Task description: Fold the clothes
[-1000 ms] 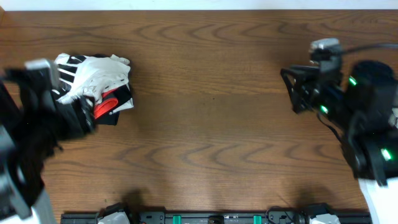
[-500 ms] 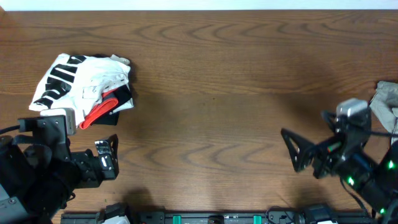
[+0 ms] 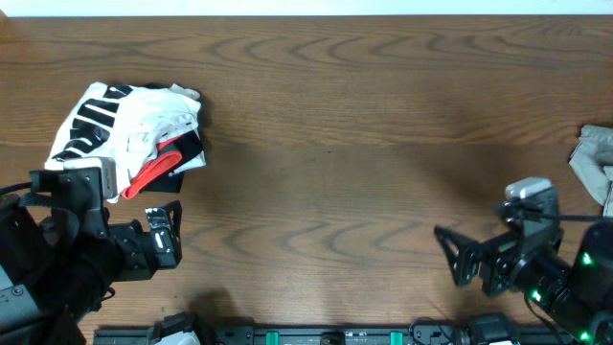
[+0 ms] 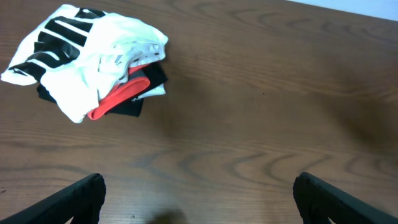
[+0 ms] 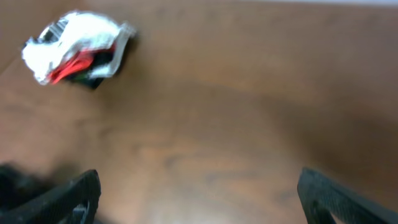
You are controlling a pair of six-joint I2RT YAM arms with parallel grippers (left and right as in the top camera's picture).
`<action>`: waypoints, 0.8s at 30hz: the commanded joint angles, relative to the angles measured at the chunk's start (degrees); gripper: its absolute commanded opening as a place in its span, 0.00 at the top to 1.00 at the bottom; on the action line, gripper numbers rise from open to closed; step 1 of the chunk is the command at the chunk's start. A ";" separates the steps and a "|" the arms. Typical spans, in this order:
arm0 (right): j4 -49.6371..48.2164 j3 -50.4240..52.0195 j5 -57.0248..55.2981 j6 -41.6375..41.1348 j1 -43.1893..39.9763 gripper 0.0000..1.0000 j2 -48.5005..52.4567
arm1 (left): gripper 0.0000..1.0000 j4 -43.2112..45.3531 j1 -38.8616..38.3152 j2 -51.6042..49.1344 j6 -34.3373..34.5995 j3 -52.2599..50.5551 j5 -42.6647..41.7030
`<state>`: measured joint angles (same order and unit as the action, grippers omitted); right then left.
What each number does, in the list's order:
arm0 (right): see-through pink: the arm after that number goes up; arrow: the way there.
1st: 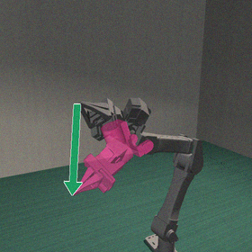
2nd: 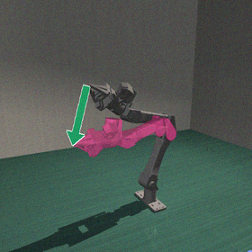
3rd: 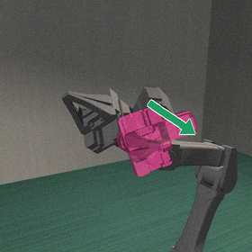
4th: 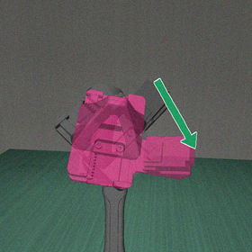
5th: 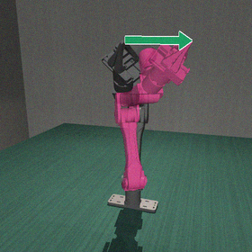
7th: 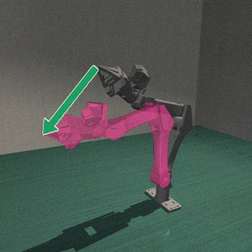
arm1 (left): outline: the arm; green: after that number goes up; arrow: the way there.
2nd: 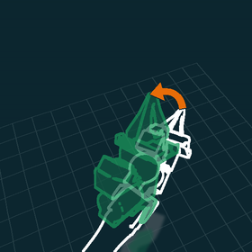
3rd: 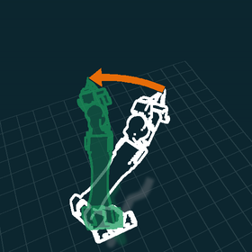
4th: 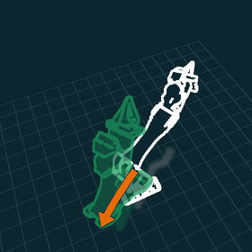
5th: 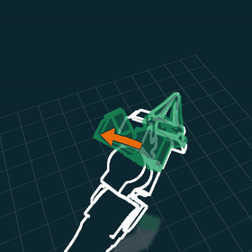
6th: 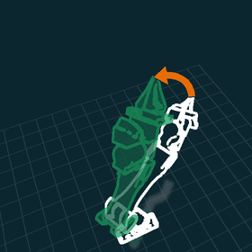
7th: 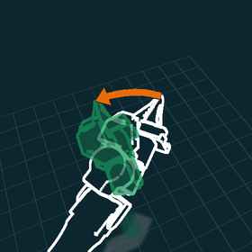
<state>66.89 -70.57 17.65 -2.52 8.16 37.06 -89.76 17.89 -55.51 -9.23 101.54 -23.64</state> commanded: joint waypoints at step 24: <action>-34.75 61.00 -0.02 6.86 -10.03 0.01 -36.74 | 0.02 0.00 -0.20 0.04 -0.13 -0.33 -0.35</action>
<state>34.06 -11.70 14.70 3.62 -1.43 0.97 -89.76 17.87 -55.44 -9.23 101.27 -23.64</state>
